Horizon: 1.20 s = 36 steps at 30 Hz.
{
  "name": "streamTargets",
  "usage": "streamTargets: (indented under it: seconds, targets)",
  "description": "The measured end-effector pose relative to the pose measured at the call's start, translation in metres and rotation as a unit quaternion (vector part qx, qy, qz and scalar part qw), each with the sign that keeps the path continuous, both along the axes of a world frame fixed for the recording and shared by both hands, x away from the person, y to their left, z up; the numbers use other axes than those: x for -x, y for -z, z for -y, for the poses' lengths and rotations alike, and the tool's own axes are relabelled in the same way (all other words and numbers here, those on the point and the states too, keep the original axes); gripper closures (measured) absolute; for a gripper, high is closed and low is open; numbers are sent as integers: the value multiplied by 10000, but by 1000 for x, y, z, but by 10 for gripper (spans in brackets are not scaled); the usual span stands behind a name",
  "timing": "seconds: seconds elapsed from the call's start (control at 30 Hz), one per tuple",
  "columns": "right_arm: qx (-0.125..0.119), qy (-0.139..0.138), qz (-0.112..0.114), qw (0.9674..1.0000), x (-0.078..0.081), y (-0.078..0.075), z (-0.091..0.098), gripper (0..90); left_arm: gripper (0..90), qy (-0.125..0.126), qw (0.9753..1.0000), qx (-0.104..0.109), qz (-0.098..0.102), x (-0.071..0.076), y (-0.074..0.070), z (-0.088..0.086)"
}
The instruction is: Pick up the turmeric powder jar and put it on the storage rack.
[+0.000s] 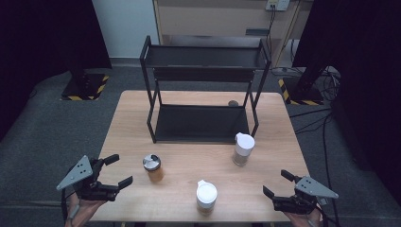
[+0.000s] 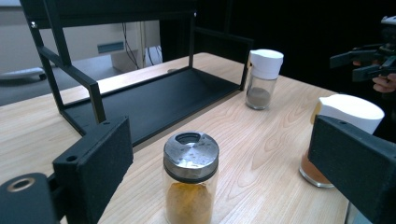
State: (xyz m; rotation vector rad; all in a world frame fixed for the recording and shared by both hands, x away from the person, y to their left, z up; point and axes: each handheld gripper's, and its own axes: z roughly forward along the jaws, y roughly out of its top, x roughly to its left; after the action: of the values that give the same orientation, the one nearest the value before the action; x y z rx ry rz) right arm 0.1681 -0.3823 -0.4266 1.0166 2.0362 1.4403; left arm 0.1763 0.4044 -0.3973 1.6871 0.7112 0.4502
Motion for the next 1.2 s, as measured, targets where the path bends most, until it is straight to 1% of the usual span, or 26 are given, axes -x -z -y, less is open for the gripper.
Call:
streamTargets:
  seconds: [0.03, 0.1, 0.17, 0.2, 0.27, 0.33, 0.37, 0.47, 0.87, 0.9, 1.0, 1.03, 1.07, 1.2]
  targets:
    - [0, 0, 0, 10000, 0, 0, 0, 75, 55, -1, 10000, -64, -27, -2, -2, 1]
    - [-1, 0, -5, 10000, 0, 0, 0, 75, 53, -13, 9999, -107, -60, -5, -4, 2]
    - [-9, 1, -8, 10000, 0, 0, 0, 75, 52, -4, 9998, -171, -126, -11, -6, 4]
    - [-8, 2, -8, 10000, 0, 0, 0, 75, 52, -4, 9998, -171, -126, -11, -6, 4]
    - [-8, -2, -11, 10000, 0, 0, 0, 75, 52, 35, 9994, -277, -221, -18, -7, 8]
    - [-7, -2, -12, 10000, 0, 0, 0, 75, 52, 45, 9993, -295, -239, -20, -7, 9]
    - [-5, -5, -17, 10000, -1, 0, 0, 75, 52, 75, 9988, -386, -283, -24, -8, 12]
    - [-5, -12, -20, 10000, -1, 0, 0, 75, 52, 94, 9985, -430, -321, -27, -8, 14]
    - [-7, -17, -11, 10000, -1, 0, 0, 76, 50, 203, 9969, -589, -485, -49, 3, 27]
    - [-10, -17, -11, 10000, -1, 0, 0, 76, 50, 219, 9968, -585, -499, -53, 6, 28]
    - [-10, -19, -11, 10000, -1, 0, 0, 76, 50, 251, 9965, -605, -515, -57, 9, 30]
    - [-10, -18, -11, 10000, -1, 0, 0, 76, 50, 278, 9962, -646, -515, -61, 12, 33]
    - [-10, -18, -11, 10000, -1, 0, 0, 76, 50, 278, 9962, -646, -515, -61, 12, 33]
    - [-8, -19, -10, 10000, -1, 0, 0, 76, 50, 325, 9960, -641, -526, -70, 20, 35]
